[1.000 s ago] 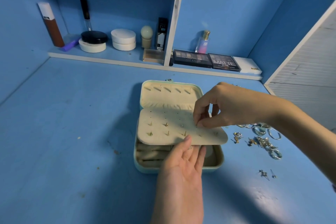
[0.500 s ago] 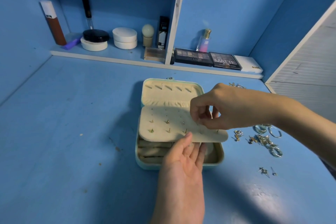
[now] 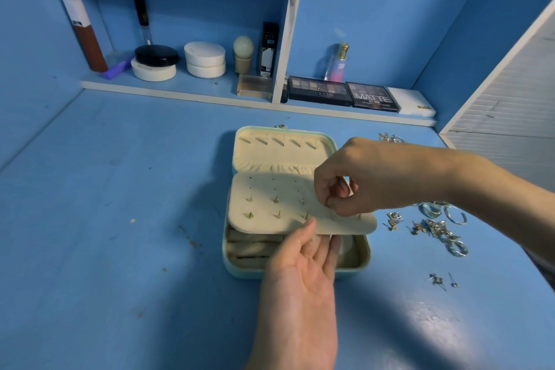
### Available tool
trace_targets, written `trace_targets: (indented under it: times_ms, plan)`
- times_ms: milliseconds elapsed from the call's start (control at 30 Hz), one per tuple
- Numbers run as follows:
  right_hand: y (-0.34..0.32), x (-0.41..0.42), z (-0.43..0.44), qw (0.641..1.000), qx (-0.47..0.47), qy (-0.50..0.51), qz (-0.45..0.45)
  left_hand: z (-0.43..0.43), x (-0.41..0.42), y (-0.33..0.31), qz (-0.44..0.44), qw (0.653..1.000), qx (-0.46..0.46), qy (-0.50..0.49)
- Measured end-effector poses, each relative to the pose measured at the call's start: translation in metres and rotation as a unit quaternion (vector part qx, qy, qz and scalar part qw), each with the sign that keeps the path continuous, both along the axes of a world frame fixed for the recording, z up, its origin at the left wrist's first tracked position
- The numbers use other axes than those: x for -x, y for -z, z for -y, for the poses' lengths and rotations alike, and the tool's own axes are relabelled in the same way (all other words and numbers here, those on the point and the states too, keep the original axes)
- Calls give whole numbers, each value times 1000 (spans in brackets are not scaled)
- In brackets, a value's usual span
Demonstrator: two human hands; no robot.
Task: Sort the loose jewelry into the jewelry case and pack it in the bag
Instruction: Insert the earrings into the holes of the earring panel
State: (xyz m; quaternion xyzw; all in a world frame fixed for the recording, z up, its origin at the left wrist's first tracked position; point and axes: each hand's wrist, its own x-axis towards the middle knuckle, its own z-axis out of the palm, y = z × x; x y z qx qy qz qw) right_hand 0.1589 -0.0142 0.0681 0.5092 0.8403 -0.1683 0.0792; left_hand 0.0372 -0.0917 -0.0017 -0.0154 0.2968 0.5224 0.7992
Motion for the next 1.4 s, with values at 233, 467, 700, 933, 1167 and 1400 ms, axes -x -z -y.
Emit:
trace_targets:
  times_ms: [233, 467, 700, 933, 1167, 1400]
  plan:
    - [5, -5, -3, 997, 27, 42, -51, 0, 1, -1, -4, 1000, -9, 10]
    - [10, -24, 3, 984, 31, 78, -156, -2, 2, -4, -6, 1000, -7, 24]
    - [6, -50, 11, 939, 72, 129, -310, -5, 2, -4, -22, 998, -49, 37]
    - [6, -62, 10, 903, 63, 164, -392, -13, 2, -9, -52, 992, -90, 77]
    - [11, -63, 2, 875, 22, 216, -433, -31, -5, -20, -66, 991, -90, 70]
    - [23, -60, -8, 807, -2, 261, -530, -41, -7, -18, -108, 982, -140, 74]
